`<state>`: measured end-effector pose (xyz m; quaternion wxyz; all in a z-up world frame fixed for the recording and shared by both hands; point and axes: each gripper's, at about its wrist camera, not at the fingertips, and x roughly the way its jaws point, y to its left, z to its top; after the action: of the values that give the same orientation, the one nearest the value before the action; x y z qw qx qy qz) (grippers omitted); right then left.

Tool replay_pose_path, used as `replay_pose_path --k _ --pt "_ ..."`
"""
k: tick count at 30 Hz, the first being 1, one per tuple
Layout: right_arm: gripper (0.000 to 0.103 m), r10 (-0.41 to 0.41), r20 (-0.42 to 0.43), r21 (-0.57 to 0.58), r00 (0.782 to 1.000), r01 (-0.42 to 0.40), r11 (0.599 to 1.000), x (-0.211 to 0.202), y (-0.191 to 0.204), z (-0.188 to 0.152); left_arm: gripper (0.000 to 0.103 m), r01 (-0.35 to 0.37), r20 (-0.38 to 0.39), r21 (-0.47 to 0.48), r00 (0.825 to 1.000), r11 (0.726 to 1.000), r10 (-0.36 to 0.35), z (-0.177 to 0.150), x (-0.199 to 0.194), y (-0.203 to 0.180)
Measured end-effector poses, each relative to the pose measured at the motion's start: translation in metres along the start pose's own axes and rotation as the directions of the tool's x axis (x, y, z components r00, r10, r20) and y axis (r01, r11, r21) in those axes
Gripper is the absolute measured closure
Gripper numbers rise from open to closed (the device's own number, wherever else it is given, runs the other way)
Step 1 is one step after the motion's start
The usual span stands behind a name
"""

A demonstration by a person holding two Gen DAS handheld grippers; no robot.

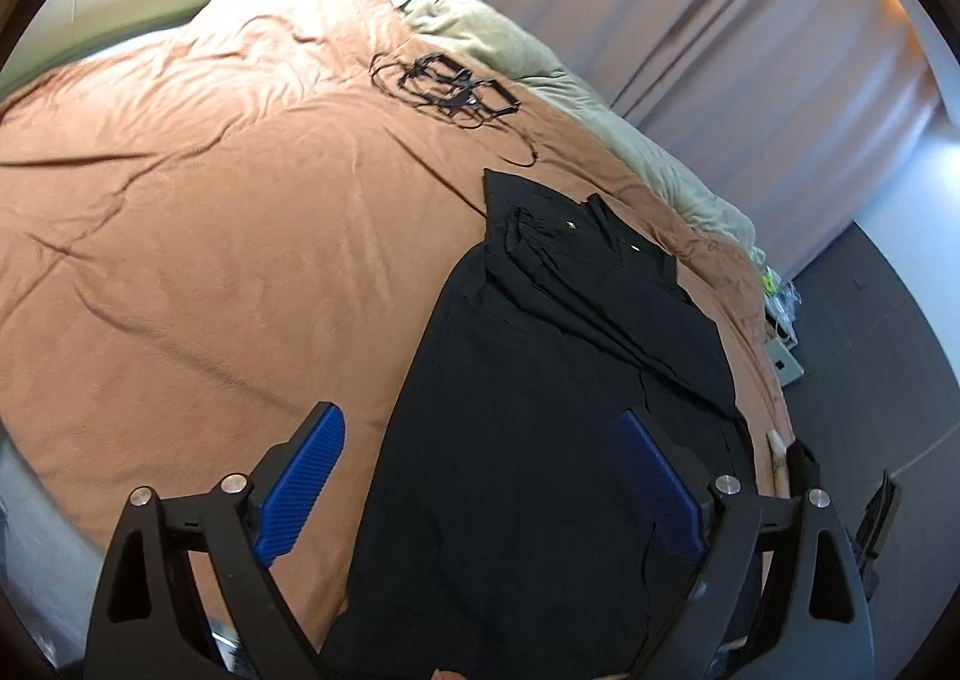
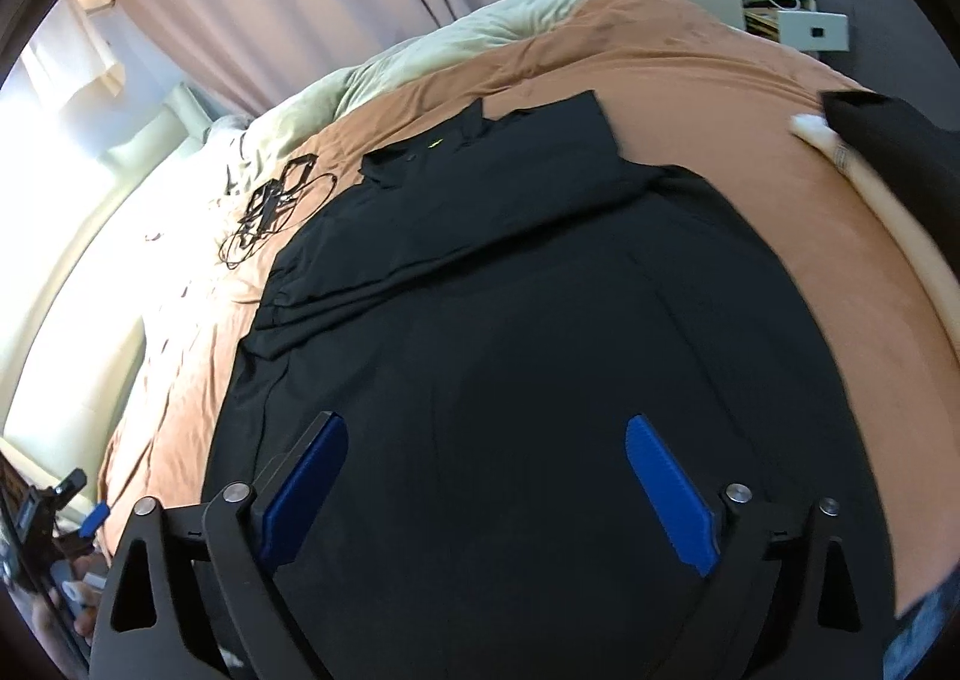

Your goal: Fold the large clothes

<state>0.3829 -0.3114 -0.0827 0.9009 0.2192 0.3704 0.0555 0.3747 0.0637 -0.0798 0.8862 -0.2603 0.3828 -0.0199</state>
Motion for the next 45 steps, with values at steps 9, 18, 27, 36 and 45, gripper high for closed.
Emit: replay_pose_path --k 9,18,27,36,45 --pt "0.000 -0.024 0.065 -0.005 0.998 0.025 1.000 -0.059 -0.020 -0.039 0.000 -0.018 0.026 0.076 1.000 0.997 0.016 -0.039 -0.044 0.006" --pt "0.000 -0.032 0.115 -0.030 0.993 0.036 0.999 -0.105 -0.043 -0.085 0.000 -0.005 0.044 0.089 0.999 0.996 0.001 -0.080 -0.087 0.031" --pt "0.001 -0.041 0.142 -0.003 0.989 0.042 0.999 -0.143 -0.077 -0.118 0.000 0.060 0.076 0.094 0.995 0.994 -0.067 -0.115 -0.115 0.049" --pt "0.001 -0.082 0.153 0.018 0.985 0.081 0.997 -0.164 -0.105 -0.149 0.007 0.063 0.079 0.085 0.994 0.994 -0.070 -0.135 -0.131 0.065" --pt "0.004 -0.040 0.146 0.064 0.988 0.031 0.997 -0.161 -0.135 -0.169 0.019 0.049 0.055 0.041 0.997 0.998 -0.051 -0.140 -0.136 0.080"
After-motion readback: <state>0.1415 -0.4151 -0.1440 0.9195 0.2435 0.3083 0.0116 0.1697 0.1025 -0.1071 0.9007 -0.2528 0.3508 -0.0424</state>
